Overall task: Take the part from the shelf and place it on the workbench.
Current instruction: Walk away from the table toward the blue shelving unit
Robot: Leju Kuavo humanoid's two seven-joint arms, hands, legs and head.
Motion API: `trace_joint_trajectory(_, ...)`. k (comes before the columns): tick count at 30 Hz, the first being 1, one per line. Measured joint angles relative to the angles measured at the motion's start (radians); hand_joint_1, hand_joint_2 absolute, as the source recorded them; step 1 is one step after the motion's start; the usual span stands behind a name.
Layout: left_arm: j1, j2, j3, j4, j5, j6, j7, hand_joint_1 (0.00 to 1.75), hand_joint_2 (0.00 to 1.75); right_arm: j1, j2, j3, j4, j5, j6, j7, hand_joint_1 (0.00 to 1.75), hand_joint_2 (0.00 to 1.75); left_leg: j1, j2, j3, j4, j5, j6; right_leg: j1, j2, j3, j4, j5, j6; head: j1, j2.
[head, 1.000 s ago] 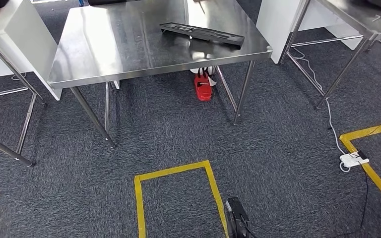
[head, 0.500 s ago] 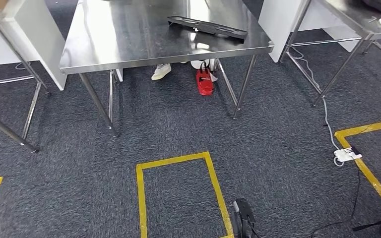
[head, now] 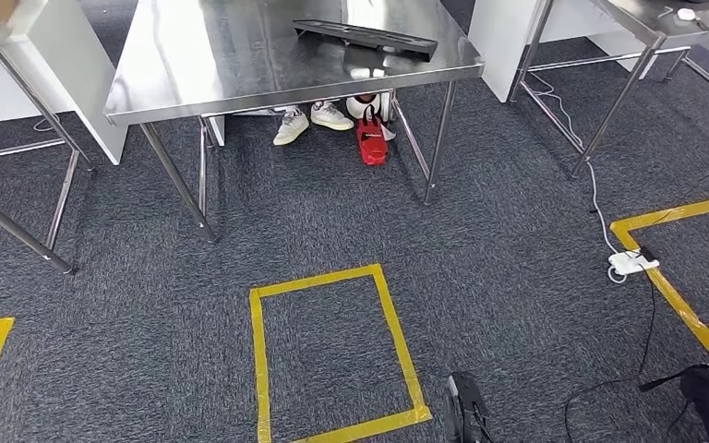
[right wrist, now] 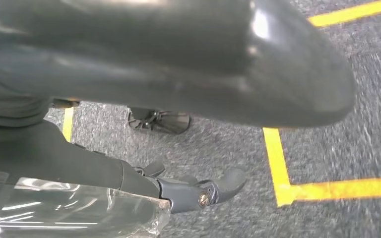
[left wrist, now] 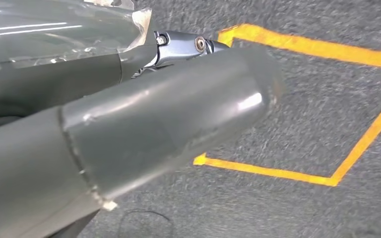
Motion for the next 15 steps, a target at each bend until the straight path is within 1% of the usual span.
trace_joint_trajectory(1,0.000,0.000,-0.001,0.001,0.002,0.000,0.000,0.00,0.00,0.000,-0.001,0.002,0.001,-0.006,0.000,-0.001,0.00,0.00,0.000,-0.002,-0.025,0.073,-0.043,-0.001,0.005,-0.001,-0.006,0.001,0.007,-0.007,-0.001,0.000)
trace_joint_trajectory(2,0.000,0.001,-0.003,0.001,0.004,0.000,-0.001,0.00,0.00,0.002,-0.002,0.006,0.002,-0.013,0.000,-0.001,0.00,0.00,0.000,-0.005,-0.043,0.136,-0.069,-0.001,0.010,-0.001,-0.012,0.002,0.012,-0.010,-0.001,0.000)
trace_joint_trajectory(3,0.000,0.002,-0.004,0.002,0.005,0.000,-0.001,0.00,0.00,0.003,-0.004,0.010,0.003,-0.021,0.000,-0.001,0.00,0.00,-0.001,-0.006,-0.046,0.170,-0.074,0.001,0.014,-0.001,-0.016,0.003,0.016,-0.011,-0.001,0.000)
trace_joint_trajectory(4,0.000,0.002,-0.007,0.002,0.005,0.000,-0.001,0.00,0.00,0.004,-0.006,0.015,0.005,-0.029,0.000,0.000,0.00,0.00,-0.001,-0.007,-0.032,0.165,-0.062,0.005,0.018,-0.001,-0.018,0.004,0.018,-0.011,-0.001,0.000)
trace_joint_trajectory(5,0.000,0.002,-0.009,0.003,0.006,0.000,-0.001,0.00,0.00,0.004,-0.008,0.019,0.006,-0.038,0.000,0.000,0.00,0.00,-0.003,-0.008,0.001,0.122,-0.036,0.011,0.020,0.000,-0.019,0.004,0.019,-0.011,-0.001,0.000)
trace_joint_trajectory(6,0.000,0.003,-0.013,0.004,0.008,0.000,-0.001,0.00,0.00,0.004,-0.011,0.024,0.007,-0.047,0.000,0.000,0.00,0.00,-0.005,-0.010,0.044,0.052,-0.008,0.020,0.021,0.000,-0.019,0.005,0.019,-0.011,-0.001,0.000)
trace_joint_trajectory(7,-0.001,0.004,-0.017,0.004,0.010,0.001,-0.001,0.00,0.00,0.002,-0.013,0.030,0.008,-0.056,0.000,0.001,0.00,0.00,-0.008,-0.011,0.084,-0.015,0.011,0.029,0.025,0.001,-0.022,0.005,0.019,-0.010,0.000,0.000)
trace_joint_trajectory(8,-0.001,0.006,-0.020,0.005,0.012,0.003,-0.001,0.00,0.00,-0.001,-0.016,0.037,0.008,-0.065,0.001,0.001,0.00,0.00,-0.012,-0.013,0.113,-0.066,0.022,0.037,0.026,0.001,-0.025,0.006,0.020,-0.008,0.000,0.000)
trace_joint_trajectory(9,-0.002,0.007,-0.023,0.006,0.014,0.004,0.000,0.00,0.00,-0.003,-0.019,0.043,0.009,-0.072,0.002,0.002,0.00,0.00,-0.016,-0.013,0.129,-0.096,0.024,0.042,0.027,0.002,-0.028,0.006,0.021,-0.006,0.001,0.000)
trace_joint_trajectory(10,-0.003,0.008,-0.025,0.007,0.015,0.006,0.000,0.00,0.00,-0.004,-0.022,0.048,0.010,-0.077,0.002,0.003,0.00,0.00,-0.019,-0.012,0.133,-0.108,0.021,0.041,0.032,0.002,-0.033,0.009,0.021,-0.003,0.001,0.000)
trace_joint_trajectory(13,-0.005,0.007,-0.032,0.009,0.016,0.010,0.000,0.00,0.00,-0.006,-0.032,0.062,0.012,-0.087,0.003,0.008,0.00,0.00,-0.028,-0.012,0.130,-0.122,0.020,0.032,0.034,0.001,-0.046,0.015,0.021,0.002,0.001,0.000)
trace_joint_trajectory(15,-0.006,0.007,-0.037,0.010,0.017,0.014,0.000,0.00,0.00,-0.009,-0.039,0.071,0.014,-0.095,0.004,0.017,0.00,0.00,-0.033,-0.013,0.128,-0.121,0.021,0.033,0.030,0.001,-0.051,0.014,0.023,0.005,0.000,0.000)
